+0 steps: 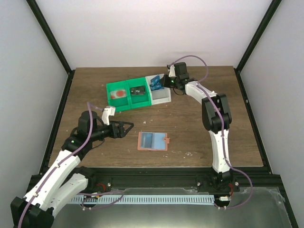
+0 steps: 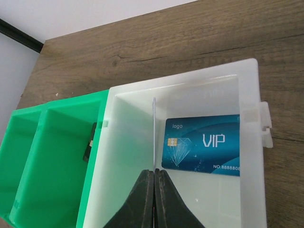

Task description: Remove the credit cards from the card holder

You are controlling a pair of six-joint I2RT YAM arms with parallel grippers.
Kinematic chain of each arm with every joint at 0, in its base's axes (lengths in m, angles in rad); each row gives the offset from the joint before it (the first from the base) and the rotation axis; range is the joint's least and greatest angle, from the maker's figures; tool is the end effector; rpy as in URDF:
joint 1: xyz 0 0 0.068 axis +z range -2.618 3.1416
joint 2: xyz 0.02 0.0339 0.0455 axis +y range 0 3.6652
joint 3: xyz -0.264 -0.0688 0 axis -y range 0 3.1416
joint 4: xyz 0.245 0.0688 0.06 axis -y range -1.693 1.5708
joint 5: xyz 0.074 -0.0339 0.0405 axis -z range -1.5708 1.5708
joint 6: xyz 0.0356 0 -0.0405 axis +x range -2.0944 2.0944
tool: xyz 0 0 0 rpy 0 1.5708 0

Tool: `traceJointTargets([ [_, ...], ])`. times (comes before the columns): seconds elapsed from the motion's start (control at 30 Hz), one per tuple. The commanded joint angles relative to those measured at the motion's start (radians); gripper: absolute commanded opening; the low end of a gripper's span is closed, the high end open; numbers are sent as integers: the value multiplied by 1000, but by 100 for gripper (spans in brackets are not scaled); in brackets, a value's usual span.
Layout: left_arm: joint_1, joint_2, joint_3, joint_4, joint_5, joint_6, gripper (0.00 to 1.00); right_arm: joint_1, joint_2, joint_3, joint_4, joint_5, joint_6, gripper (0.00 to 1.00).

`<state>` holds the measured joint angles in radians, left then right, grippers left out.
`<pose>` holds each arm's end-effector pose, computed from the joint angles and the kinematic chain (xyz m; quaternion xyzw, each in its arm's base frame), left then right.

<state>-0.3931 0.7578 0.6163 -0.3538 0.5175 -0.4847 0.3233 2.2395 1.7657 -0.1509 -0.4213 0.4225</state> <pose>0.1518 -0.0820 0.2699 0.0929 0.8354 -0.4093 0.3548 0.4841 0.1776 0.2000 -0.0520 0.8742 0.3357 0.3471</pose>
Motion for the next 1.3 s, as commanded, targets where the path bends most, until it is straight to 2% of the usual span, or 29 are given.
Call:
traceJointTargets([
  [0.0, 6, 2, 16, -2, 7, 20, 100, -4, 42, 74, -31, -3, -6, 0],
  [0.2, 5, 4, 18, -5, 9, 21, 100, -3, 71, 109, -56, -3, 3, 1],
  [0.4, 5, 4, 20, -8, 9, 23, 100, -4, 75, 125, -69, 26, 10, 12],
  [0.9, 5, 3, 19, -13, 0, 19, 100, -4, 37, 219, -175, 16, 8, 20],
  [1.1, 5, 38, 44, -62, -70, 13, 100, -4, -92, 92, -185, -31, 64, 28],
  [1.27, 5, 80, 55, -74, -75, 10, 100, -4, -267, -143, -147, -56, 113, 33],
])
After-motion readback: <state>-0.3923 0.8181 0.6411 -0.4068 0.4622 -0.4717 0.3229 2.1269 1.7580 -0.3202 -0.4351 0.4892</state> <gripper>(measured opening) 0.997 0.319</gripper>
